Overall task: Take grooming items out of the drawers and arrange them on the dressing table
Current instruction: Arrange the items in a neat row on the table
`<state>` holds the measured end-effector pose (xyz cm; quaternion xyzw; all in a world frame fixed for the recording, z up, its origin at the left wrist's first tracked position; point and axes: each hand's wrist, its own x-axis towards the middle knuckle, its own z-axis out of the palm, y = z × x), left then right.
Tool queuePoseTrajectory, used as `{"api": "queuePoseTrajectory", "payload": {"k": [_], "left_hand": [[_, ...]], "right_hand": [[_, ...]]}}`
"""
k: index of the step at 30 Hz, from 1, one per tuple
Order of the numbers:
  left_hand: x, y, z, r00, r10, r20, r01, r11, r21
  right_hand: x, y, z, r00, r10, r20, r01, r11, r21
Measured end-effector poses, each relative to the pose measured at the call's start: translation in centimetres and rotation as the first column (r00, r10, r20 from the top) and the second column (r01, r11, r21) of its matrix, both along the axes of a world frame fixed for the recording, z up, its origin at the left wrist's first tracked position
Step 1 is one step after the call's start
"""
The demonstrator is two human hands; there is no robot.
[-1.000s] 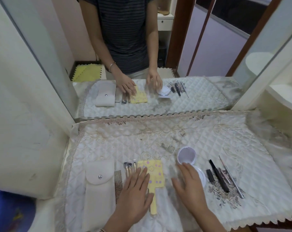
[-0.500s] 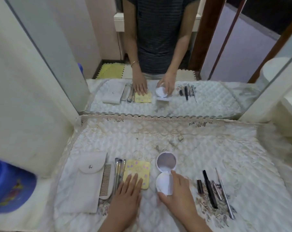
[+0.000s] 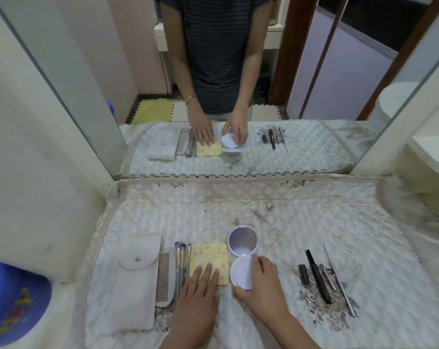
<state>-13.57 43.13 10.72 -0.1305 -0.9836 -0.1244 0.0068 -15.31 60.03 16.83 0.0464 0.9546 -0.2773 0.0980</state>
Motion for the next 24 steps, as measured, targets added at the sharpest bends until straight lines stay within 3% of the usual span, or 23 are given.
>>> {"api": "queuePoseTrajectory", "payload": {"k": [5, 10, 13, 18, 24], "left_hand": [[0.1, 0.2, 0.1, 1.0, -0.012, -0.023, 0.013, 0.999, 0.052], [-0.1, 0.0, 0.7, 0.998, -0.021, 0.051, 0.019, 0.999, 0.032], [-0.2, 1.2, 1.7, 0.995, 0.023, -0.093, -0.015, 0.996, 0.091], [-0.8, 7.5, 2.7, 0.939, -0.146, -0.312, 0.185, 0.978, 0.099], [-2.0, 16.8, 3.6, 0.949, -0.312, -0.031, 0.313, 0.937, 0.156]], "right_hand": [[0.0, 0.5, -0.1, 0.999, 0.006, 0.052, -0.007, 1.0, 0.017], [0.1, 1.6, 0.5, 0.998, 0.009, 0.059, -0.005, 0.997, -0.072], [1.0, 3.9, 0.6, 0.996, -0.091, 0.005, 0.09, 0.987, -0.134], [2.2, 10.0, 0.3, 0.952, -0.294, -0.083, 0.286, 0.953, -0.096], [1.9, 14.8, 0.2, 0.979, -0.201, -0.045, 0.199, 0.979, -0.046]]}}
